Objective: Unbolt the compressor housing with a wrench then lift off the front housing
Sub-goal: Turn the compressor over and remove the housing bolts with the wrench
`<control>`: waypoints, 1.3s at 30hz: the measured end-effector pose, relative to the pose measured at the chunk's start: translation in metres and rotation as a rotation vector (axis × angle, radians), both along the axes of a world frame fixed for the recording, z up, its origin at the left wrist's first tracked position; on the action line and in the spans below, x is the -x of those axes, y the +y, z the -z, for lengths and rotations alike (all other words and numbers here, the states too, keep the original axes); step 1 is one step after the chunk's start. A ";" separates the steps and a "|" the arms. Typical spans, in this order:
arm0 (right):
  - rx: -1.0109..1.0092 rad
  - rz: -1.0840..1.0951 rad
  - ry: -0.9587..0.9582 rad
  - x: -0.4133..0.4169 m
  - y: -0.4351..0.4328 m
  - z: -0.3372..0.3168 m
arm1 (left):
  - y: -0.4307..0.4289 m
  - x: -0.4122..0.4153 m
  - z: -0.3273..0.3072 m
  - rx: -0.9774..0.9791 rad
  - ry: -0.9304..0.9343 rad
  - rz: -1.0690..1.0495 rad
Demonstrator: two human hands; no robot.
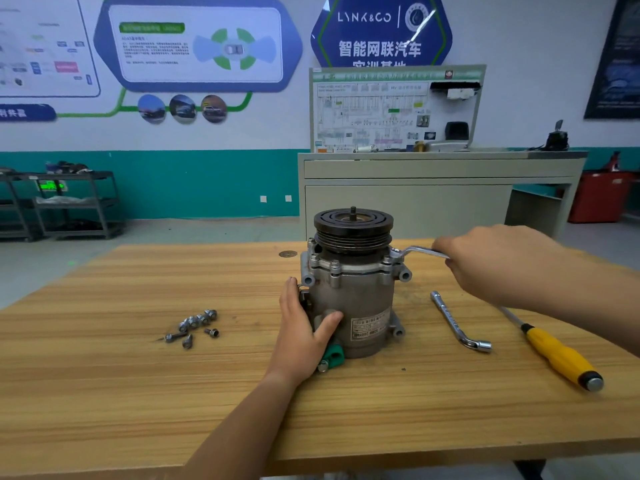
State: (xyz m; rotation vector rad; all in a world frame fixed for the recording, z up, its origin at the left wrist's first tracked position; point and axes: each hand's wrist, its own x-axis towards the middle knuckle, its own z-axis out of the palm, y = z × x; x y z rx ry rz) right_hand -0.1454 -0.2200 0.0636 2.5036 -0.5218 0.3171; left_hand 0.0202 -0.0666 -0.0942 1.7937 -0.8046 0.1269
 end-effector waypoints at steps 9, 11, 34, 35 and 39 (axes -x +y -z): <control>0.096 0.013 0.151 -0.004 0.016 -0.002 | 0.000 0.003 -0.001 -0.034 -0.072 -0.070; 0.117 0.009 0.199 -0.007 0.018 -0.003 | 0.000 0.002 0.000 -0.037 -0.061 -0.078; 0.257 -0.201 0.216 -0.051 -0.043 -0.004 | 0.000 0.003 0.000 -0.032 -0.057 -0.098; 0.237 -0.247 0.160 -0.060 -0.045 0.001 | 0.000 0.003 0.000 -0.034 -0.057 -0.097; 0.181 -0.348 0.023 -0.078 -0.053 0.016 | 0.000 0.003 -0.001 -0.023 -0.074 -0.094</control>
